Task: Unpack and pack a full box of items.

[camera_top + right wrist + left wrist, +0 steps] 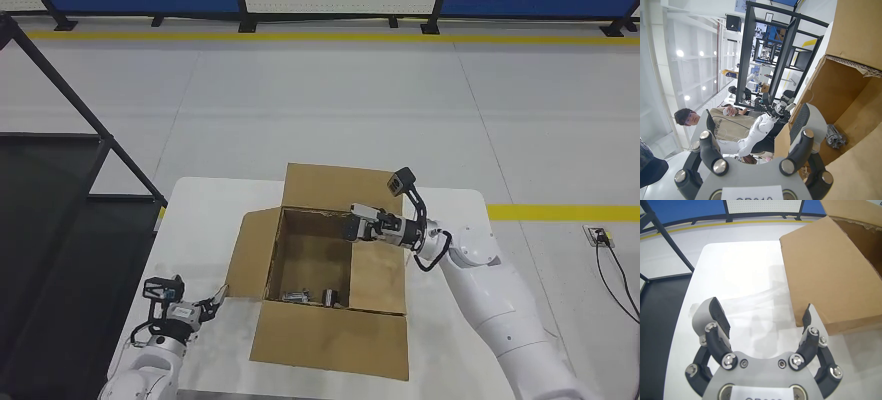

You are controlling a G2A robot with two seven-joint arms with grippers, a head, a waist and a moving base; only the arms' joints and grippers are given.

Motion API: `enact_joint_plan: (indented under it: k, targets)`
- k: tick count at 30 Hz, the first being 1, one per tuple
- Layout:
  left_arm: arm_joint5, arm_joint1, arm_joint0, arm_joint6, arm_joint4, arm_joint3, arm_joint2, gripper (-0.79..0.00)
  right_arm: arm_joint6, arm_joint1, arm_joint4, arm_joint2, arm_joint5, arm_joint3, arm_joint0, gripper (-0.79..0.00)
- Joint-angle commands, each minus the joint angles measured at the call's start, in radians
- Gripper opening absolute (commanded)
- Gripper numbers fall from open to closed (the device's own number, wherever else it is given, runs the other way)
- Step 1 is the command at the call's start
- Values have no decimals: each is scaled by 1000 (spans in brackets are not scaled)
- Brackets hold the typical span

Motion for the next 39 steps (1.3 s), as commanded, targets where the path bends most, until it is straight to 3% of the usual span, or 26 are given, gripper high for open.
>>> enact_joint_plan:
  k: [1, 5, 17, 30, 33, 39]
  targets:
    - [1, 0, 3, 1, 2, -3, 1, 0, 1, 1, 1, -1, 1, 0, 0, 0]
    - [2, 1, 25, 24, 5, -41, -11, 0, 4, 4, 3, 3, -3, -3, -3, 0]
    - [4, 4, 178, 151, 2, -284, -101, 0, -28, 36, -71, 62, 24, -70, -53, 0]
    - [26, 2, 169, 143, -2, -279, -99, 0, -44, 35, -85, 50, 39, -87, -61, 0]
    - [40, -3, 158, 149, -100, -332, -113, 0, -52, 37, -86, 56, 17, -124, -66, 0]
    - [-34, 1, 172, 66, -246, -473, -185, 0, 19, 71, -72, 150, -46, -211, -122, 0]
